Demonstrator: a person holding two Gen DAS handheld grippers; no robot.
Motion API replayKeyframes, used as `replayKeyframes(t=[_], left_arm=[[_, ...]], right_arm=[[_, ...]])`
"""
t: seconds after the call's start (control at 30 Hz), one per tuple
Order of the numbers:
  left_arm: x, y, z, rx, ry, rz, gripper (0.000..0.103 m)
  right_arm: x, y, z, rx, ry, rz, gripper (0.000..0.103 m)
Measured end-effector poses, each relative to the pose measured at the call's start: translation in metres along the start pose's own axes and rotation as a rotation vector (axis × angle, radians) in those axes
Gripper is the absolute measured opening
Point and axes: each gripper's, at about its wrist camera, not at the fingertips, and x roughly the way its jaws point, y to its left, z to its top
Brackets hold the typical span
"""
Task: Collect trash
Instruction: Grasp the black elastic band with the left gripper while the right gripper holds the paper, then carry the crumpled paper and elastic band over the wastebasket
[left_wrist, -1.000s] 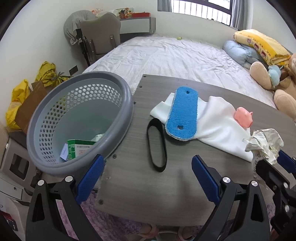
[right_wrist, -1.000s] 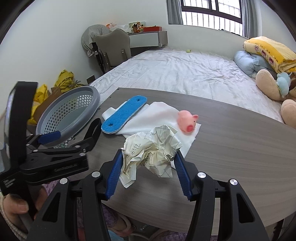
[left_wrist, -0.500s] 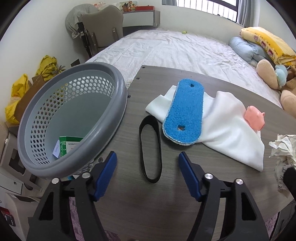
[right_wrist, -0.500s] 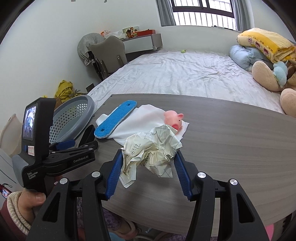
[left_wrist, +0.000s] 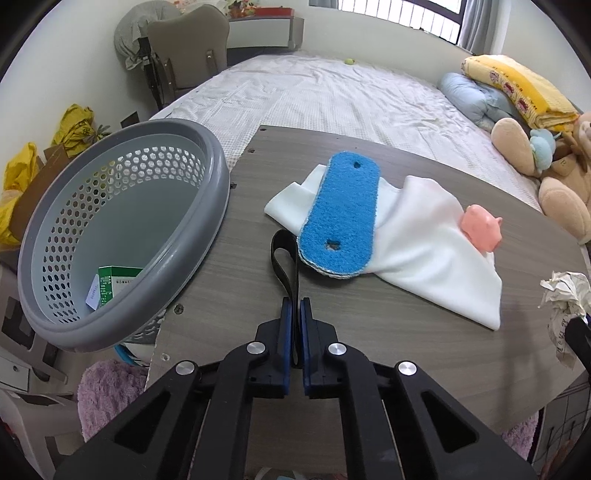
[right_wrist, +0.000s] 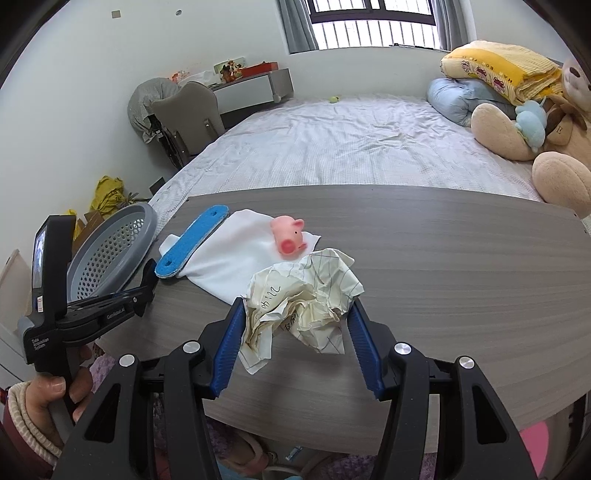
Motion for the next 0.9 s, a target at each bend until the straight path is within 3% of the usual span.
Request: replayKeyframes(t=[0.47, 0.9], left_arm=[[-0.074, 0.023, -0.006, 0.030, -0.138, -0.044, 0.005], [-0.085, 0.080, 0.011, -0.034, -0.194, 0.004, 0.005]], right_arm=[[-0.007, 0.027, 0.005, -0.047, -0.015, 0.009, 0.054], [0.021, 0.099, 0.037, -0.165, -0.009, 0.096, 0.054]])
